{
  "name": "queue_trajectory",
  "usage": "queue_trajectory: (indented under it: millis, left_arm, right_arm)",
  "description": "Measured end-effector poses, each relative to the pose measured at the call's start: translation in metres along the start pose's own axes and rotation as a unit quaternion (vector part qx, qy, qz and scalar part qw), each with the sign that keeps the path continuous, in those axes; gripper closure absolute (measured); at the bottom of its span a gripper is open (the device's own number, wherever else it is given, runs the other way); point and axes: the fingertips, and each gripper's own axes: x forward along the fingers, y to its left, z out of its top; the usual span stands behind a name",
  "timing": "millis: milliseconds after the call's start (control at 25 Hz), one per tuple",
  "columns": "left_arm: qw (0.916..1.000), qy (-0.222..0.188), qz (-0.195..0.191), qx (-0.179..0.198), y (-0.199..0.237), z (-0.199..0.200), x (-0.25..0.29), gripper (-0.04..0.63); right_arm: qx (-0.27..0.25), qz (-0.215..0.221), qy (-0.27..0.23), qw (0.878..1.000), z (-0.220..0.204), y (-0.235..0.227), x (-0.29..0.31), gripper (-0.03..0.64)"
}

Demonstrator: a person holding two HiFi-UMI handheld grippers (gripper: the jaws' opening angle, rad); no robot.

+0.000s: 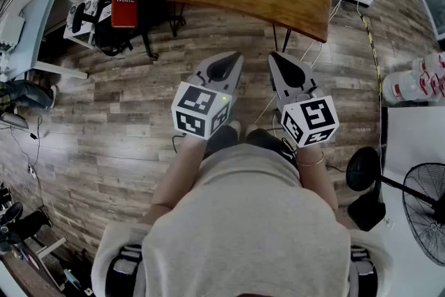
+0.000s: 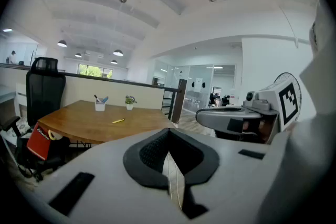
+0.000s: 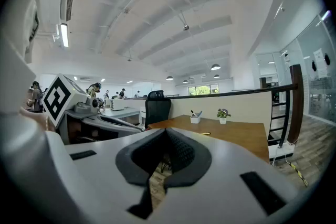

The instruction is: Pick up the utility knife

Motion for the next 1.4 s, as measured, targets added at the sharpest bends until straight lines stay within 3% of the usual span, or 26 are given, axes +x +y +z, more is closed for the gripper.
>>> queue_trajectory:
  millis: [280, 760, 920, 1240, 1280, 1320, 1400]
  left_arm:
    - [0.9998, 0.008, -0.016, 0.006, -0.006, -0.002, 0.0, 0.583]
    - [0.9994, -0.018, -0.024, 0.013, 0.0, 0.007, -0.002, 0.581]
    - [0.9981, -0.029, -0.047, 0.028, 0.001, 0.008, -0.005, 0.581]
    - [0.9994, -0.01, -0.026, 0.023, 0.023, -0.007, -0.011, 0.58]
    - [0.9994, -0.008, -0.026, 0.021, 0.025, -0.008, -0.012, 0.561]
    - [0.9995, -0.006, -0.026, 0.017, 0.027, -0.01, -0.013, 0.46]
    - [0.9997, -0.003, -0.021, 0.008, 0.033, -0.012, -0.015, 0.44]
  right_arm:
    - [-0.004, 0.008, 0.001, 1.0, -0.002, 0.004, -0.001, 0.604]
    - [-0.011, 0.035, 0.006, 0.999, 0.001, 0.02, 0.001, 0.604]
    - [-0.005, 0.021, 0.006, 1.0, -0.001, 0.02, 0.002, 0.604]
    - [0.008, -0.013, 0.015, 1.0, -0.013, 0.013, 0.002, 0.604]
    - [0.009, -0.013, 0.017, 1.0, -0.015, 0.015, 0.002, 0.604]
    - [0.009, -0.012, 0.02, 1.0, -0.017, 0.016, 0.003, 0.604]
    - [0.008, -0.013, 0.022, 1.0, -0.018, 0.019, 0.006, 0.604]
